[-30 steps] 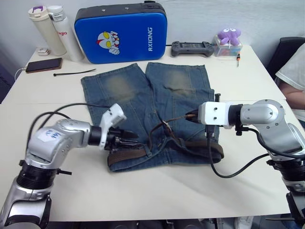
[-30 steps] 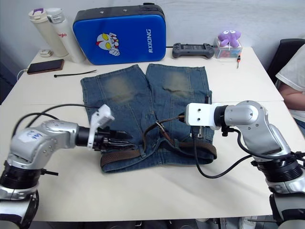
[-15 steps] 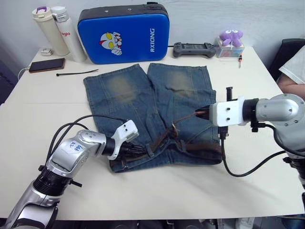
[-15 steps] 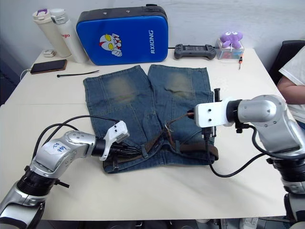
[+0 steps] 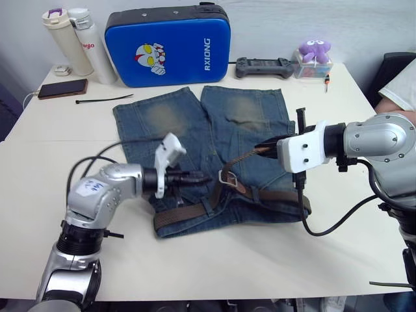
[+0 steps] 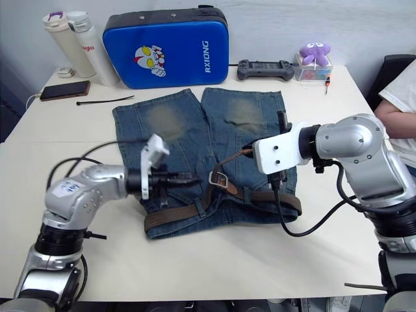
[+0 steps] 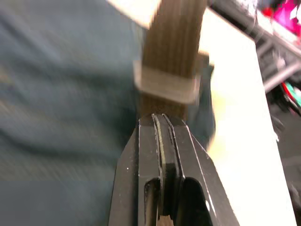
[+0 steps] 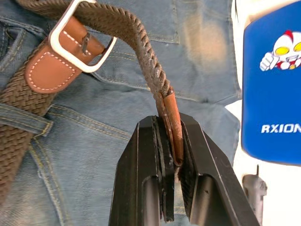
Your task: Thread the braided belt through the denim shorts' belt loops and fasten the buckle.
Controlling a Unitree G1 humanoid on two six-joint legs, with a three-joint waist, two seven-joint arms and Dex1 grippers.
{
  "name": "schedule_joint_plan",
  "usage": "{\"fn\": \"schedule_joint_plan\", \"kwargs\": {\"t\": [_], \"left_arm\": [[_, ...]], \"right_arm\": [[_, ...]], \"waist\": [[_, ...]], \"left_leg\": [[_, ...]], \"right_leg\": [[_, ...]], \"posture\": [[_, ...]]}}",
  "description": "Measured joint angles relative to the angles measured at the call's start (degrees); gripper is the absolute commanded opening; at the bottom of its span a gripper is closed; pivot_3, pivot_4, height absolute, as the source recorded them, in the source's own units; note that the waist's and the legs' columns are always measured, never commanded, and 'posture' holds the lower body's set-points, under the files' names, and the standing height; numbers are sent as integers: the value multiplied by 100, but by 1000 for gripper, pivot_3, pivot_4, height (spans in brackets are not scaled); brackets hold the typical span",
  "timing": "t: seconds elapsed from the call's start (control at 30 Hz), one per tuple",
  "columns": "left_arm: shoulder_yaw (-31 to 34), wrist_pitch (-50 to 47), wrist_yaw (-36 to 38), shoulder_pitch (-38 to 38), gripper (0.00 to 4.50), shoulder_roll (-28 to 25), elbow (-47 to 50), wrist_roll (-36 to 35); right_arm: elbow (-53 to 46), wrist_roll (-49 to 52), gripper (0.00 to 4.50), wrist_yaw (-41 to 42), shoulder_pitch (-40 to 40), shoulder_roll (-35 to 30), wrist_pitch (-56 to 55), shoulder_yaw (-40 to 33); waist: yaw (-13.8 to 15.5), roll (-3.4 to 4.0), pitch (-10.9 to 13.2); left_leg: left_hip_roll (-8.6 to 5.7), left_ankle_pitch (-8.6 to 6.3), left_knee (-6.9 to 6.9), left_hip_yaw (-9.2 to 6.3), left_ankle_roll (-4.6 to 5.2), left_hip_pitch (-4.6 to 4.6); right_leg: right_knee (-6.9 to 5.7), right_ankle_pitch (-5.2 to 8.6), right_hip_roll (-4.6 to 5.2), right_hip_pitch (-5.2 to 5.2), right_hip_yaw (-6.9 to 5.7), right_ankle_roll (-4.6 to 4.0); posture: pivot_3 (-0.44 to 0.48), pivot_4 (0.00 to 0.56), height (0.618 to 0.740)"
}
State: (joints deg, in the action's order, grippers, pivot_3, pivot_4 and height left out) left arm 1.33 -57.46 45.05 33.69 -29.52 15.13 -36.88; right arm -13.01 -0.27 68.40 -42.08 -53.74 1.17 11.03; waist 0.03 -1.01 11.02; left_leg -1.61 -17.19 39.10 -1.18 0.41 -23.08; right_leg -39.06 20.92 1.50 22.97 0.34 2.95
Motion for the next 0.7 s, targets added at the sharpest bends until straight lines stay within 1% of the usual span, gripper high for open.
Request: {"fn": "schedule_joint_plan", "kwargs": {"t": [0.07, 0.13, 0.2, 0.23, 0.27, 0.37, 0.43, 0.47, 0.6, 0.7], "left_arm": [[112, -75, -154, 214, 52, 72, 11, -120], [131, -125, -332, 425, 689, 194, 53, -139], [0, -124, -504, 547, 1305, 266, 144, -96], [-143, -111, -601, 584, 1746, 328, 217, -43], [-231, -104, -637, 598, 2020, 375, 238, -15], [-635, -89, -963, 649, 3395, 641, 259, 202], [-903, -88, -1159, 687, 4297, 696, 284, 375], [-973, -73, -1260, 701, 4473, 703, 286, 480], [-1145, -12, -1653, 771, 4473, 750, 270, 896], [-1142, -45, -1876, 772, 4473, 933, 200, 1025]], "right_arm": [[-48, -1, 0, 14, 0, 33, 174, 1], [-63, -8, 0, 15, 0, 58, 384, 7], [-95, -20, 0, 13, 0, 75, 570, 21], [-110, -25, 0, 12, 0, 88, 688, 26], [-115, -27, 0, 10, 0, 106, 748, 26], [-158, -36, 0, -40, -22, 221, 1095, 46], [-203, -75, 0, -58, -46, 237, 1257, 62], [-226, -83, 0, -66, -52, 237, 1311, 63], [-263, -87, 0, -106, -53, 237, 1472, 63], [-285, -86, 0, -116, -53, 237, 1547, 63]], "waist": [[-8, 0, 0], [-6, 0, 0], [-8, 0, 0], [-8, 0, 0], [-7, 0, 0], [-7, 0, 0], [-11, 0, 0], [-15, 0, 0], [-6, 0, 0], [2, 0, 0]], "left_leg": [[0, 0, 0, 0, 0, 1], [0, 0, 0, 0, 0, 1], [0, 0, -1, 1, 0, 1], [0, 0, -1, 1, -1, 1], [0, 0, -1, 1, -1, 1], [0, 0, 0, 1, -1, 1], [0, 1, 0, 2, -1, 1], [0, 1, -1, 2, -2, 1], [0, 1, -1, 2, -2, 1], [0, 1, -1, 2, -2, 0]], "right_leg": [[-1, 0, 0, 0, 1, 0], [-2, 0, 0, 0, 1, 0], [-1, 0, 0, 0, 3, 0], [-2, 0, 0, 0, 2, 0], [-2, 0, 0, 0, 3, 0], [-3, 0, 0, 0, 3, 0], [-3, 0, -1, 1, 5, 0], [-3, 0, -2, 2, 5, 0], [-2, 0, -2, 2, 5, 0], [-2, 0, -2, 2, 5, 0]], "posture": [[0, 150, 739], [0, 150, 739], [0, 150, 739], [0, 150, 739], [0, 150, 739], [0, 150, 739], [0, 150, 739], [0, 150, 739], [0, 150, 739], [0, 150, 739]]}}
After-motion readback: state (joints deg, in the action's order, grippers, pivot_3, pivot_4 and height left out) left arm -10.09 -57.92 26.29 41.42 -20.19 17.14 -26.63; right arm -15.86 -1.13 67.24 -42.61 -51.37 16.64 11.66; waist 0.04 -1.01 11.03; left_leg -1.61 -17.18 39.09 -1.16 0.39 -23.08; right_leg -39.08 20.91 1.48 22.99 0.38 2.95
